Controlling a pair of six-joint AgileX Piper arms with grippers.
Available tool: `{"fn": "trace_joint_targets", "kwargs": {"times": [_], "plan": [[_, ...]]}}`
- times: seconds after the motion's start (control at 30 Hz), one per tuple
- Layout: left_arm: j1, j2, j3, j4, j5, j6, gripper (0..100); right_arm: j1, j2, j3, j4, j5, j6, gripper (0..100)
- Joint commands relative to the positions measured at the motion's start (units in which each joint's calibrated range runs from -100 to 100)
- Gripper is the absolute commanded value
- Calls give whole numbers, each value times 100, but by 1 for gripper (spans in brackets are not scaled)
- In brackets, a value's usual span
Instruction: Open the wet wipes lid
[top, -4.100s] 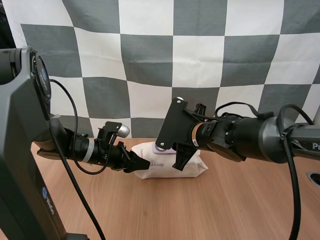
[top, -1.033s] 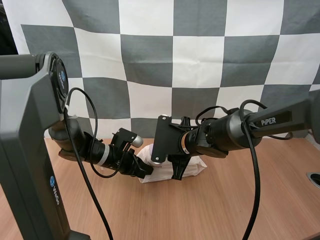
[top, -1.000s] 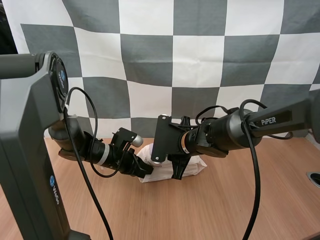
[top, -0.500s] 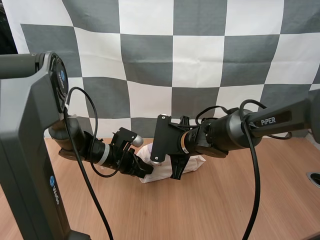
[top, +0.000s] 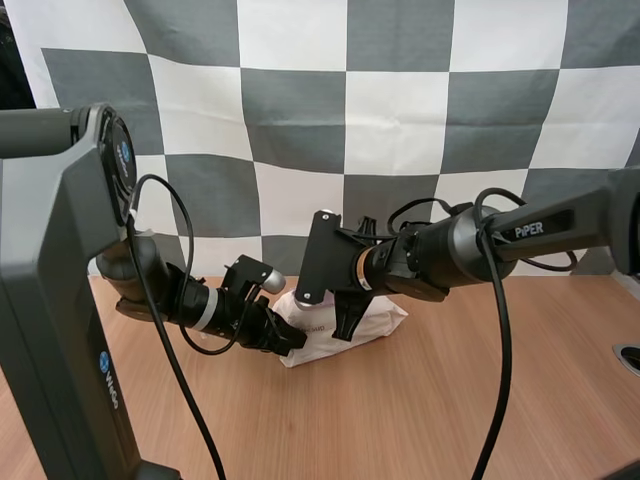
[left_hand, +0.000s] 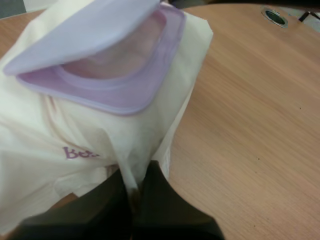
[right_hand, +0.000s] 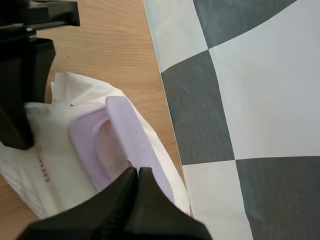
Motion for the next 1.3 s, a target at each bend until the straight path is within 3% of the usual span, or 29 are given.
{"fn": "trace_joint_targets", "kwargs": {"times": [0.0, 0.6, 1.03, 1.1, 1.2, 1.27], "plan": [[0, -5, 4, 20, 58, 95, 0, 2, 124, -147, 65, 154, 3, 0], [0, -5, 17, 52, 58, 95, 0, -76, 1630, -1694, 226, 358, 3, 0], [0, -87, 16, 102, 41, 58, 1, -76, 1828, -1863, 226, 928, 3, 0], [9, -265, 4, 89, 5, -63, 7, -76, 1717, -1863, 241, 1062, 12, 0], [16, -777, -48, 140, -16, -269, 27, -76, 1313, -1863, 593, 1143, 127, 0], [69, -1254, -114, 157, -16, -538, 43, -76, 901, -1863, 872, 1161, 234, 13]]}}
